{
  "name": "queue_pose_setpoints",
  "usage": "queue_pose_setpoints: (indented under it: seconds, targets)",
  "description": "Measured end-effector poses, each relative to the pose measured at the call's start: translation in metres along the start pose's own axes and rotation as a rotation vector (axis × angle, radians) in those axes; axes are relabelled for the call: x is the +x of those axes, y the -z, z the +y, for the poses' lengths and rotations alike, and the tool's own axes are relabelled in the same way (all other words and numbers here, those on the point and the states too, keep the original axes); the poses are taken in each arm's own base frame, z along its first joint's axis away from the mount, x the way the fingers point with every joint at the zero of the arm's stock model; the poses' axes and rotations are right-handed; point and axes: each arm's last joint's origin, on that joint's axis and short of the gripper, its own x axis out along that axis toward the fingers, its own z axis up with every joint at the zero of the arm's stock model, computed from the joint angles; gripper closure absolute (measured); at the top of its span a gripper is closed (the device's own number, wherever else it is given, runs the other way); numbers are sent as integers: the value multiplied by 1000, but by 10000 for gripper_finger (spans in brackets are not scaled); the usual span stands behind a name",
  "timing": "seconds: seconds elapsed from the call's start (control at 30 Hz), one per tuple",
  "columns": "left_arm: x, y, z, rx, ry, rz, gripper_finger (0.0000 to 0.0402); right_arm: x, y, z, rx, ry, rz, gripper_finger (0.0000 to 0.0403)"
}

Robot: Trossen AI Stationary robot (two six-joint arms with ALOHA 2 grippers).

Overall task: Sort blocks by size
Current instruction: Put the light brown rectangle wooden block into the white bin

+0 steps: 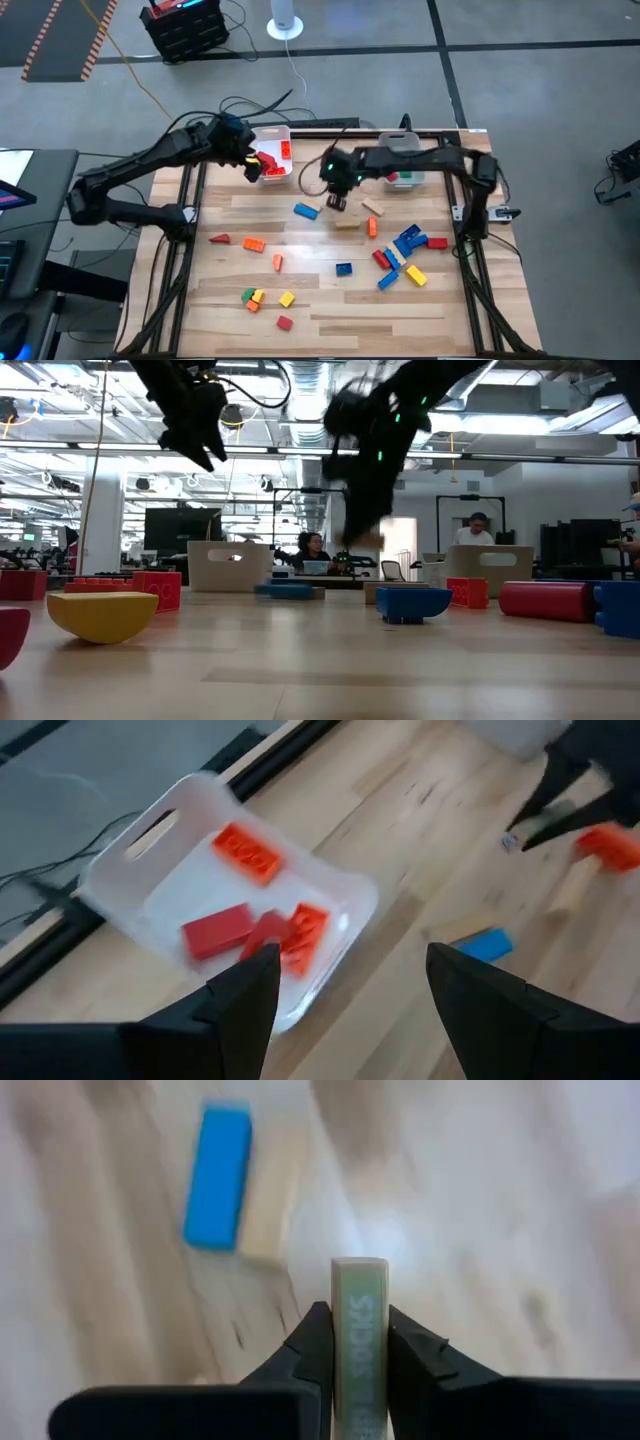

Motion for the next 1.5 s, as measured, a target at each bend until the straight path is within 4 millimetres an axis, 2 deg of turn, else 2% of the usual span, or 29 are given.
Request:
queue_pose_setpoints:
  seconds: [0.23, 0.33, 0.43, 0.53, 0.7, 1.0, 1.17, 1.33, 1.5]
  targets:
    - [12, -4, -37, 13, 227, -224, 157, -86, -34, -12, -34, -120, -469, 316]
    - [15, -7, -54, 30, 307, -334, 157, -107, -43, -11, -33, -198, -615, 314]
    - [20, -6, -67, 46, 353, -366, 157, -119, -50, -5, -42, -289, -725, 313]
    - [26, -8, -78, 58, 389, -397, 157, -124, -57, 4, -42, -366, -810, 312]
    - [34, -10, -92, 73, 430, -437, 157, -123, -62, 16, -43, -389, -868, 311]
    - [20, -18, -105, 100, 506, -583, 167, -124, -65, 25, 4, -327, -918, 311]
    - [15, -20, -106, 92, 524, -621, 233, -128, -67, 33, 16, -304, -962, 310]
    - [12, -19, -103, 110, 517, -584, 347, -128, -66, 40, 30, -326, -959, 310]
    - [11, -17, -92, 109, 480, -531, 352, -125, -64, 41, 76, -328, -922, 286]
